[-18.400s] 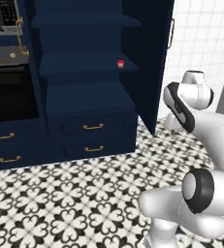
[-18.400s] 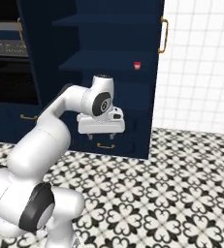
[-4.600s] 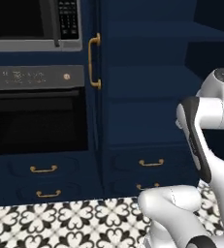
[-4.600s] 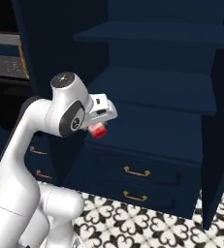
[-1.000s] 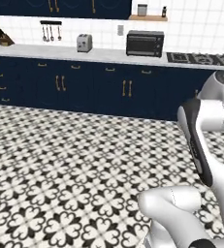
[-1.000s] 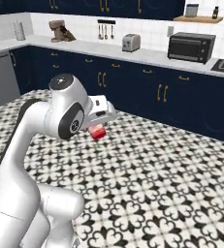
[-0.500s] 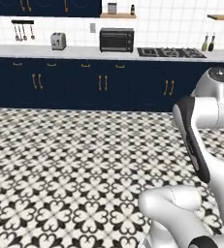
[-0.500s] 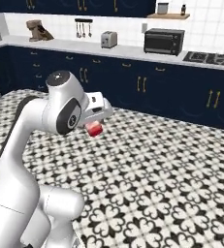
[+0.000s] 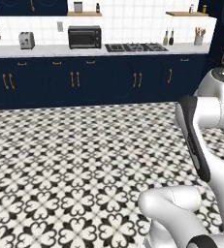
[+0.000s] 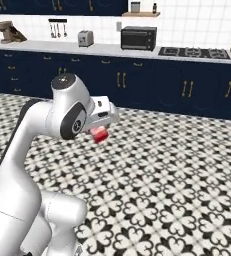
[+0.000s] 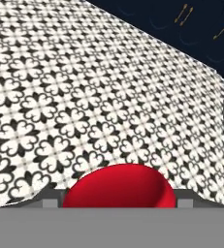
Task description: From the different types of pastries on the counter, select a croissant and place it on the cutting board. Then retrieve a jar of jam from the cabinet and place it alongside the croissant on the cutting board.
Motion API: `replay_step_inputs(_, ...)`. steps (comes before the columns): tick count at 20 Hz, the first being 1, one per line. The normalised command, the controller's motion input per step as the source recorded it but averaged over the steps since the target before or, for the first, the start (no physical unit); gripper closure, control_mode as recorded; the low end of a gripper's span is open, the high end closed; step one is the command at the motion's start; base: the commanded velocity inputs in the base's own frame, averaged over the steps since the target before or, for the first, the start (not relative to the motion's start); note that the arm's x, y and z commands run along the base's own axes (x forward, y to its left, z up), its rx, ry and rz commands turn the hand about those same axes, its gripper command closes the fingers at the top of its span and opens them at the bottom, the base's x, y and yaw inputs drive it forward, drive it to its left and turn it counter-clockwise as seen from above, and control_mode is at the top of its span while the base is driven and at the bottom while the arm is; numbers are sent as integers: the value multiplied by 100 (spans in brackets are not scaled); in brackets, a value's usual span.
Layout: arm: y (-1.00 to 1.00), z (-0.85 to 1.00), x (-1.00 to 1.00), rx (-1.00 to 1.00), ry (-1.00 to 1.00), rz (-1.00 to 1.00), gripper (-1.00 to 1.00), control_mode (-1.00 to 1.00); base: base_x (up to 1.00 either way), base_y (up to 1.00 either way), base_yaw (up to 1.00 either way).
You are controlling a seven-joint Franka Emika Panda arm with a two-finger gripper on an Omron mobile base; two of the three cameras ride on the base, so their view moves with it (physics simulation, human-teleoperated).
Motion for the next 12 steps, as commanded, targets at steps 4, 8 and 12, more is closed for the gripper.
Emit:
replay_step_inputs(4, 0, 0, 0, 0, 0, 0, 100, 100, -100, 59, 0)
replay_step_inputs(8, 0, 0, 0, 0, 0, 0, 100, 100, -100, 48, 0)
replay_step_inputs(12, 0, 0, 0, 0, 0, 0, 100, 100, -100, 45, 0)
